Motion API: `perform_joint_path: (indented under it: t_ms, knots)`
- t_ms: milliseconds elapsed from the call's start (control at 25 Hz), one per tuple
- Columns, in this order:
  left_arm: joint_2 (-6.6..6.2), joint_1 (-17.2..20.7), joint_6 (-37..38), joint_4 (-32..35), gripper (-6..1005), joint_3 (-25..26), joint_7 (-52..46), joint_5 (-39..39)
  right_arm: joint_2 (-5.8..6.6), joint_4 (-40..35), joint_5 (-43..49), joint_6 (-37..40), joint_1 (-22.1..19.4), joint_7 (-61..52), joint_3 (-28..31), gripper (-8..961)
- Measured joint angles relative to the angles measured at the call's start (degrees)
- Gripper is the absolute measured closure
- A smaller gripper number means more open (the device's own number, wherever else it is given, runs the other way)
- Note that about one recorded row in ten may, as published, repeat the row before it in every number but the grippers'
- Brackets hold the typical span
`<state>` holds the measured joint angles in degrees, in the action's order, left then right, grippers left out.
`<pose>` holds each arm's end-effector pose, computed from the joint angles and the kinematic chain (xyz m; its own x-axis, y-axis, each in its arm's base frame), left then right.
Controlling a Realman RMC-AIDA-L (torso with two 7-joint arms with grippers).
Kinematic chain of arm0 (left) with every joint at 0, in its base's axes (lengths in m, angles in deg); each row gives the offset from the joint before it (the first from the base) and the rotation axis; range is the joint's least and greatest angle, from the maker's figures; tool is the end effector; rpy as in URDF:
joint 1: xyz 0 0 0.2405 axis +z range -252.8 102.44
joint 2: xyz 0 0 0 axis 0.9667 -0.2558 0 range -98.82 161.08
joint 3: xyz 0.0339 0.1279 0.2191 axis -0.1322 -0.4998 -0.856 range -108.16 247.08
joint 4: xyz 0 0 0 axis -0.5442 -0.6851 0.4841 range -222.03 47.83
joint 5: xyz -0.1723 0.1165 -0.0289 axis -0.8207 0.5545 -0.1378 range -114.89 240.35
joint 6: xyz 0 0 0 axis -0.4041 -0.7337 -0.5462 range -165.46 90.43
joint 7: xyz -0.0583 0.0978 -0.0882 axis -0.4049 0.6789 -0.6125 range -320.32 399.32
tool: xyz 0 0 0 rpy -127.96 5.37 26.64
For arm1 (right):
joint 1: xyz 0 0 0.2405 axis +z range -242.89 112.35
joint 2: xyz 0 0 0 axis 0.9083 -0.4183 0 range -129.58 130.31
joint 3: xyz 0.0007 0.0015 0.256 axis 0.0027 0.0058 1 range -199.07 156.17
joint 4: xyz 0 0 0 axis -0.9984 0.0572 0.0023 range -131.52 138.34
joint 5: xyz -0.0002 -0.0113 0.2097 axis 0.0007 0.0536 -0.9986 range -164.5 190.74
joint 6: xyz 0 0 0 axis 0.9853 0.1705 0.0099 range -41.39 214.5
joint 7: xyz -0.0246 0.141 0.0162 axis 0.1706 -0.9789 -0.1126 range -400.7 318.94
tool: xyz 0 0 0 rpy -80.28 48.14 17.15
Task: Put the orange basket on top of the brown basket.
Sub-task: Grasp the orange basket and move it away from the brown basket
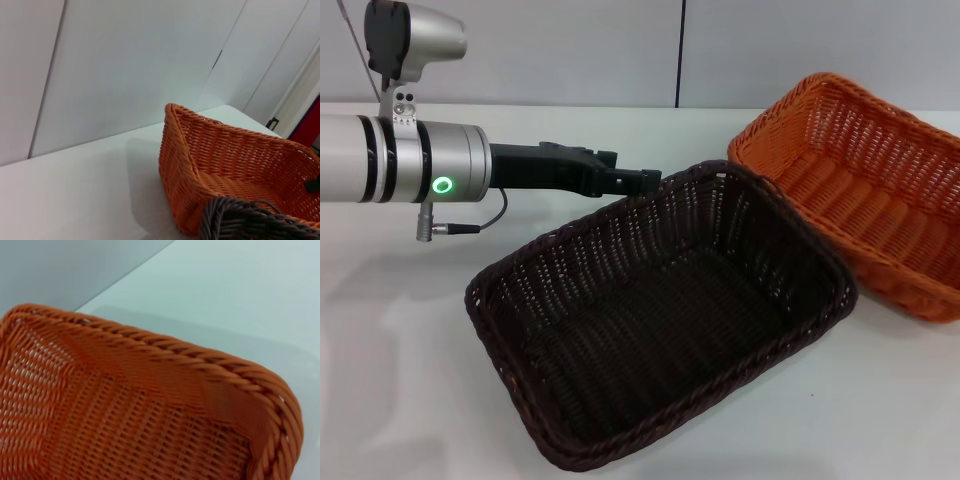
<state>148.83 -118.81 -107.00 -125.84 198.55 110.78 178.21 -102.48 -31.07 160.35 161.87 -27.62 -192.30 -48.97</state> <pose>-0.1946 0.4179 -0.0077 0.7138 0.5433 0.4420 0.6646 -0.7246 -0.1825 0.3533 0.3821 0.1268 -0.0631 -0.8595 -0.5073 -0.9643 0.1835 -0.1910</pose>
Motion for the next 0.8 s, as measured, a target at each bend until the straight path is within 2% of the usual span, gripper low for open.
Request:
perform_joint_path:
  t_ms: [200, 280, 480, 800]
  knots:
    - [-0.01, 0.0, 0.0, 0.1, 136, -0.1, 0.0, 0.0, 0.15, -1.3, -3.4, 0.4, -1.0, 0.5, 0.5, 667]
    - [-0.02, -0.1, 0.0, 0.1, 136, -0.1, 0.0, 0.0, 0.71, -2.0, -4.4, 1.5, -1.2, 0.4, 0.6, 672]
    - [-0.01, 0.0, 0.1, 0.1, 136, -0.1, 0.0, 0.0, 1.13, -2.6, -4.7, 1.5, -1.6, 0.3, 2.6, 684]
    - [-0.02, 0.2, 0.2, 0.1, 136, 0.4, 0.0, 0.0, 0.92, -3.6, -4.9, -1.2, -2.9, 0.6, 4.9, 708]
